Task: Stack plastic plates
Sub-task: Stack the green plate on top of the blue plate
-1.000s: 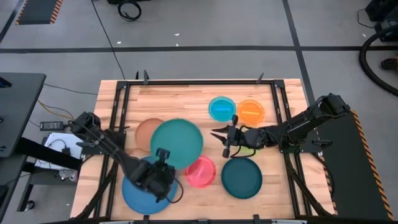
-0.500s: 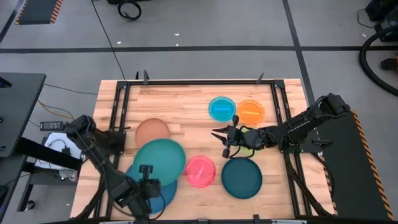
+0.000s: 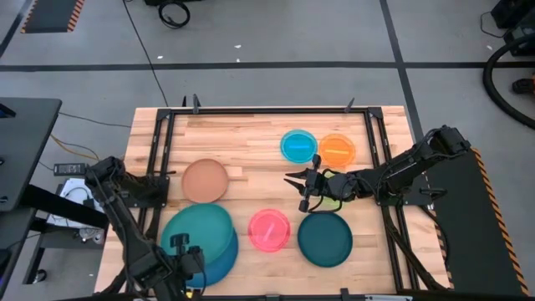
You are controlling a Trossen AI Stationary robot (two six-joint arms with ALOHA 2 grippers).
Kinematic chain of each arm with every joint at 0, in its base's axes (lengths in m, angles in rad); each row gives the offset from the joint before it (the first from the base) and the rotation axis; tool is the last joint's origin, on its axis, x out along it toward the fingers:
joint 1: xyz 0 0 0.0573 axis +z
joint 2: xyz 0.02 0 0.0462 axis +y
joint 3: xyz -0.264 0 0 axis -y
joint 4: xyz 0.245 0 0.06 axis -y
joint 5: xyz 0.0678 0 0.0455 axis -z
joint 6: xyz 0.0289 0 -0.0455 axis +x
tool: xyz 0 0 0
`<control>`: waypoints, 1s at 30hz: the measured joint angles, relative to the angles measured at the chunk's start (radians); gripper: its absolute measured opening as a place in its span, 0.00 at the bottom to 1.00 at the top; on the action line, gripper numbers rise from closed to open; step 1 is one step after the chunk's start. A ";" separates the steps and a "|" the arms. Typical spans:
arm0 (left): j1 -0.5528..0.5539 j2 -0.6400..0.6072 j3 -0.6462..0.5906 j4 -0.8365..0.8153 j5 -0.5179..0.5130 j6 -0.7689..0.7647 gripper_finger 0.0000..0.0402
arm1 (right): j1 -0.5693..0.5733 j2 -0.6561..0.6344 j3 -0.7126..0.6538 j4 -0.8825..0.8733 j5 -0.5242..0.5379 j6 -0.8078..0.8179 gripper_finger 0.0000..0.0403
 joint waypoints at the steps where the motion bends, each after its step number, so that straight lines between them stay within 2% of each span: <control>1: -0.004 0.000 0.000 0.000 0.000 -0.013 0.01 | -0.001 0.000 0.000 0.000 0.000 0.000 0.19; 6: -0.005 0.026 0.002 0.013 0.006 -0.025 0.01 | -0.010 0.000 0.000 0.000 0.000 0.001 0.19; 13: 0.002 0.110 0.001 0.036 0.087 -0.040 0.02 | -0.013 0.000 0.000 0.000 -0.001 0.001 0.19; 24: 0.003 0.165 0.001 0.087 0.088 -0.045 0.03 | -0.014 0.001 0.000 0.000 -0.001 0.005 0.19; 30: 0.008 0.165 0.001 0.087 0.078 -0.071 0.12 | -0.014 0.001 0.000 0.000 -0.006 0.008 0.19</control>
